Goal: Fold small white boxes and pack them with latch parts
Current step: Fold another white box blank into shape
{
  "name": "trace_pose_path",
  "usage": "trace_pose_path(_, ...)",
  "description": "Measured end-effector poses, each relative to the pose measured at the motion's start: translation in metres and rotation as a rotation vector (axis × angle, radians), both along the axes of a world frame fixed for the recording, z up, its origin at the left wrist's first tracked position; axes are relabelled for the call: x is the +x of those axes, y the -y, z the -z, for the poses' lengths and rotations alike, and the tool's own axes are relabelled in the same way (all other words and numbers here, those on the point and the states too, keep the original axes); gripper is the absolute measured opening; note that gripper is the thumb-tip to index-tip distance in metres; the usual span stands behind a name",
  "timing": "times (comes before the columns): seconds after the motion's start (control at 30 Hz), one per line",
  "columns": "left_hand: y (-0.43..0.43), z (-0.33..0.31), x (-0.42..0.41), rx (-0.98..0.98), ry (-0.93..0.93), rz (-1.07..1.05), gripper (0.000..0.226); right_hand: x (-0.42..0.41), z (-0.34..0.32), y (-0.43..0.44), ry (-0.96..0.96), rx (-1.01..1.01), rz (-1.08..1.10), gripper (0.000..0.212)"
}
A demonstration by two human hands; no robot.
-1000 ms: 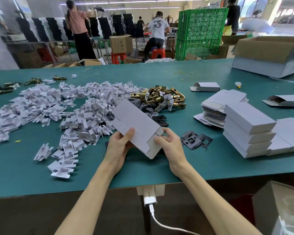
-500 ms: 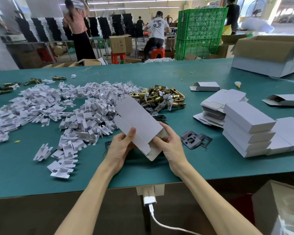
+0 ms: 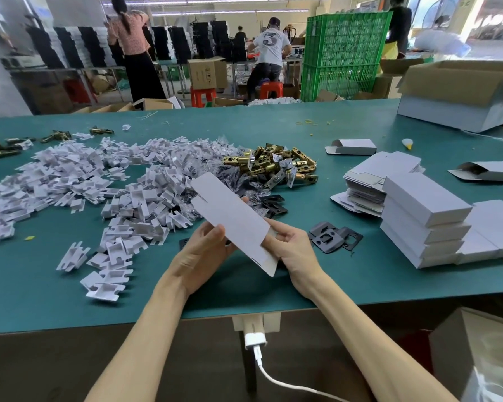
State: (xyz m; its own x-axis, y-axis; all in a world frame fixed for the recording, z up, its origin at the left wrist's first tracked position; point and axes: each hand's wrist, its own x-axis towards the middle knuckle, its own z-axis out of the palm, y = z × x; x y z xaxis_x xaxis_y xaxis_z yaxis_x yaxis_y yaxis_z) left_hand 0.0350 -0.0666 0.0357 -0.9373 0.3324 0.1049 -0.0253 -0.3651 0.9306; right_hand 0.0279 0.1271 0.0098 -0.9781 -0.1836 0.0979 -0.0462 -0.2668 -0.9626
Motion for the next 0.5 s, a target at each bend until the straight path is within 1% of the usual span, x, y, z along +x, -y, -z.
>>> trace_pose_path(0.17, 0.001, 0.000, -0.003, 0.019, 0.002, -0.088, 0.119, 0.000, -0.001, 0.005, -0.032, 0.030, 0.015, 0.018)
trace_pose_path(0.23, 0.001, 0.001, -0.005, 0.028, 0.005, -0.125, 0.120, 0.001, 0.000, 0.006, -0.062, 0.080, 0.023, 0.017)
trace_pose_path(0.33, 0.000, 0.003, -0.009, 0.073, 0.070, -0.205, 0.129, 0.000, 0.001, 0.007, -0.100, 0.185, 0.032, 0.015)
trace_pose_path(0.37, -0.001, 0.005, -0.011, 0.087, 0.092, -0.238, 0.130, 0.000, 0.002, 0.007, -0.117, 0.219, 0.034, 0.019)
trace_pose_path(0.43, -0.001, 0.009, -0.015, 0.100, 0.129, -0.301, 0.122, 0.001, 0.002, 0.008, -0.134, 0.290, 0.036, 0.027)
trace_pose_path(0.5, 0.000, 0.012, -0.018, 0.100, 0.155, -0.339, 0.114, 0.001, 0.001, 0.009, -0.131, 0.316, 0.024, 0.020)
